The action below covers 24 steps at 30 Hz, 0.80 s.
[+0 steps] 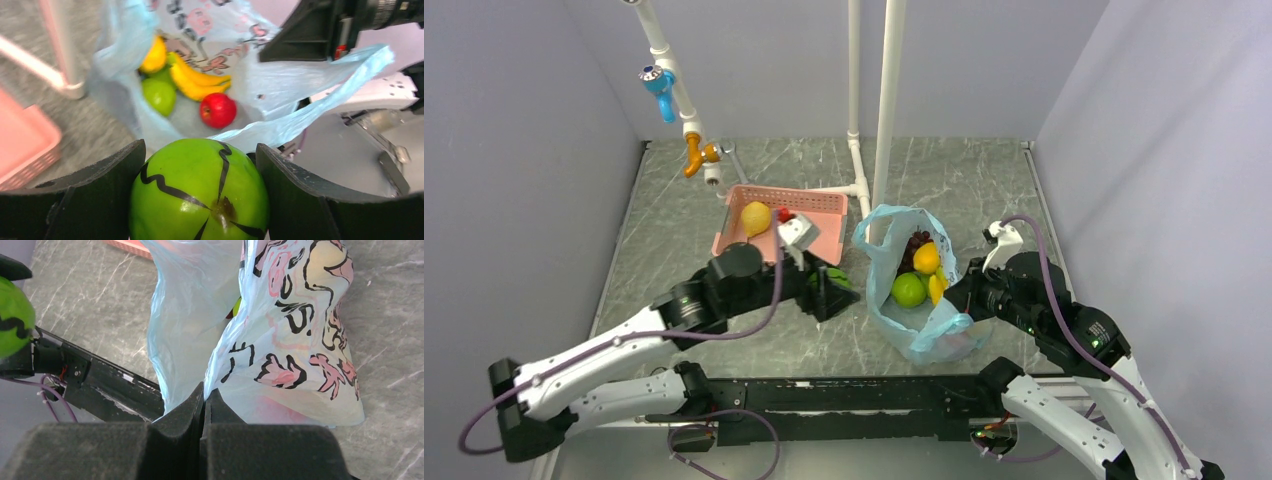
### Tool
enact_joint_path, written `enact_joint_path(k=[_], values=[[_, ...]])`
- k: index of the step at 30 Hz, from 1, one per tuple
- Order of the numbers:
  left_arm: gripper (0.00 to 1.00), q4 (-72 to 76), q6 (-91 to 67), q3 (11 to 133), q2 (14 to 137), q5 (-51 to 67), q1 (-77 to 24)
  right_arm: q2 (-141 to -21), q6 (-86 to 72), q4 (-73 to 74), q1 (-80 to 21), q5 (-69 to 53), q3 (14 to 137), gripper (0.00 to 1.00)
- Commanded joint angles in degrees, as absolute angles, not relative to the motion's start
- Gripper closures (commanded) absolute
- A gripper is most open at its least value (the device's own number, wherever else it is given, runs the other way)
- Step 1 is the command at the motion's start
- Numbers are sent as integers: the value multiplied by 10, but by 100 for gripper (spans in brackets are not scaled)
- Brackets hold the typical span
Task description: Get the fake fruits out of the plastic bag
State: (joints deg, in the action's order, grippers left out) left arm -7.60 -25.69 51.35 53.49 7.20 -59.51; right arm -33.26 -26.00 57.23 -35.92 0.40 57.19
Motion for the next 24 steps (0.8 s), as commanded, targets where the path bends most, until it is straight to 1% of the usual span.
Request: enact_joint_path(k=[1, 3, 4, 6, 8, 11, 13, 15, 18, 22, 24], values=[[86, -188, -255, 473, 442, 5, -539, -325, -247, 542, -360, 20, 570, 100], [94, -226, -261, 457, 407, -20, -504, -326, -244, 539, -360, 20, 570, 100], [94, -236, -266, 449, 392, -32, -484, -326, -242, 538, -360, 20, 569, 100], [91, -250, -281, 440, 374, -51, -446, -328, -240, 537, -360, 20, 569, 100], [92, -243, -297, 430, 374, -58, -411, -328, -240, 536, -360, 19, 568, 100], [98, -204, -307, 416, 409, -41, -349, -324, -240, 536, -360, 19, 566, 100], [100, -174, -301, 422, 462, -30, -314, -323, -240, 536, -361, 18, 564, 100], [100, -154, -289, 444, 522, -45, -293, -321, -240, 534, -360, 20, 562, 100], [100, -108, -258, 488, 620, -84, -289, -320, -242, 531, -361, 25, 560, 100], [100, -57, -253, 570, 770, -62, -286, -314, -240, 532, -360, 23, 558, 100], [100, -72, -255, 628, 845, -53, -283, -311, -240, 532, -360, 26, 559, 100]])
